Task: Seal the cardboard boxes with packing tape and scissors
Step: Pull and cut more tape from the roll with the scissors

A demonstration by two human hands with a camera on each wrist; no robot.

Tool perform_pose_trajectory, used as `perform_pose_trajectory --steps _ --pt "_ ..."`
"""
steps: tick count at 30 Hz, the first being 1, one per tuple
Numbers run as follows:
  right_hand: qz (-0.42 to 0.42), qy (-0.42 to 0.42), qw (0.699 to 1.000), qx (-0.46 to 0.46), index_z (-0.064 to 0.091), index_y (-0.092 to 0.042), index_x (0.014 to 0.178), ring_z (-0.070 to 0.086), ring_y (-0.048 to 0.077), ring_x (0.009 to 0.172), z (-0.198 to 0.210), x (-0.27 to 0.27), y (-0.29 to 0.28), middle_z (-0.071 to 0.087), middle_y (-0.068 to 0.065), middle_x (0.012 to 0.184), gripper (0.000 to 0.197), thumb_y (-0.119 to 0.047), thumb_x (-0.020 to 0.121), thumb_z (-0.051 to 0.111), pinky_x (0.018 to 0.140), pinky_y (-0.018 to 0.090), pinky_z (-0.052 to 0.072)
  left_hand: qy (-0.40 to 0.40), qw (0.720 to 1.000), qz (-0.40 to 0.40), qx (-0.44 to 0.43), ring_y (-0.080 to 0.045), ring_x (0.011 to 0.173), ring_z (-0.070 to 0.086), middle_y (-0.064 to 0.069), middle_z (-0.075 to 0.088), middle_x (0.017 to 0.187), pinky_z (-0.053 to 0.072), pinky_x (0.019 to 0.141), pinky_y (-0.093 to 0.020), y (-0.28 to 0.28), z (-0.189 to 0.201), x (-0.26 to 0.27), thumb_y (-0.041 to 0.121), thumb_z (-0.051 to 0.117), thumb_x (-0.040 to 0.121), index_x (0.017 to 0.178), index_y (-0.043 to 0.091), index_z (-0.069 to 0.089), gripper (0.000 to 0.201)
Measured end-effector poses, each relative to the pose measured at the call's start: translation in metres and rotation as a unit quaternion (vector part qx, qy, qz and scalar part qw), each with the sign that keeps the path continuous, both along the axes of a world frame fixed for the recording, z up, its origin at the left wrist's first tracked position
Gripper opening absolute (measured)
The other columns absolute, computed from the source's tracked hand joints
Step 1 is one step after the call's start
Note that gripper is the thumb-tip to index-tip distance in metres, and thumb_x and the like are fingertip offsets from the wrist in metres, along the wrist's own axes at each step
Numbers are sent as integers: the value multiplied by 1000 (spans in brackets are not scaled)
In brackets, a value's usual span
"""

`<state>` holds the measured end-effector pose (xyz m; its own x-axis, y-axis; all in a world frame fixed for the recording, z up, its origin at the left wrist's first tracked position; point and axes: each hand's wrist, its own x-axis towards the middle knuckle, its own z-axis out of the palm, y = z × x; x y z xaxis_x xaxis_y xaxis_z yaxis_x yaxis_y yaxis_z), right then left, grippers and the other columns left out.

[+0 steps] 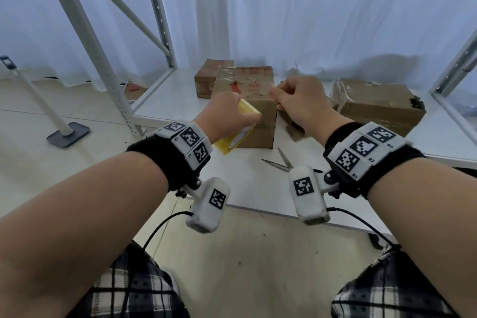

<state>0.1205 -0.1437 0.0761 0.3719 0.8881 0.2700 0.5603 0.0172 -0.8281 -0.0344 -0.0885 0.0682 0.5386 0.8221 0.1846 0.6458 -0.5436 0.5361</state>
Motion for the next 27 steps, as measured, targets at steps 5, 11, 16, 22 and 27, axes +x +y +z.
perform_pose_trajectory --steps 5,11,16,22,27 --pt "-19 42 999 8 65 -11 77 66 16 71 3 0 2 69 5 74 19 -21 93 62 87 35 55 64 998 17 -7 -16 67 50 -2 55 73 38 54 -21 5 -3 0 41 65 83 86 5 59 37" --pt "-12 61 998 7 67 -5 88 64 11 66 1 5 1 67 2 72 16 -19 92 63 83 33 57 70 997 -4 -14 -18 90 56 0 62 99 40 67 -21 8 -7 -7 54 67 81 117 7 59 60" --pt "3 88 996 17 64 -8 82 64 17 68 0 5 0 67 7 72 14 -19 86 71 77 36 58 -16 993 -18 -117 -15 100 53 -3 55 122 46 84 -27 1 -8 -11 50 68 82 134 15 48 66" --pt "0 76 997 22 59 -16 73 63 18 65 -2 1 1 65 4 67 18 -16 83 73 77 41 58 -76 973 8 -218 -12 88 53 0 57 104 46 83 -32 -4 -13 -10 32 48 98 114 21 58 21" --pt "-9 107 993 42 57 -17 73 59 11 57 -4 -2 4 61 0 64 20 -10 84 72 72 35 56 -113 972 21 -204 -11 83 53 6 57 91 47 83 -32 -2 -11 -12 28 50 96 106 23 61 15"
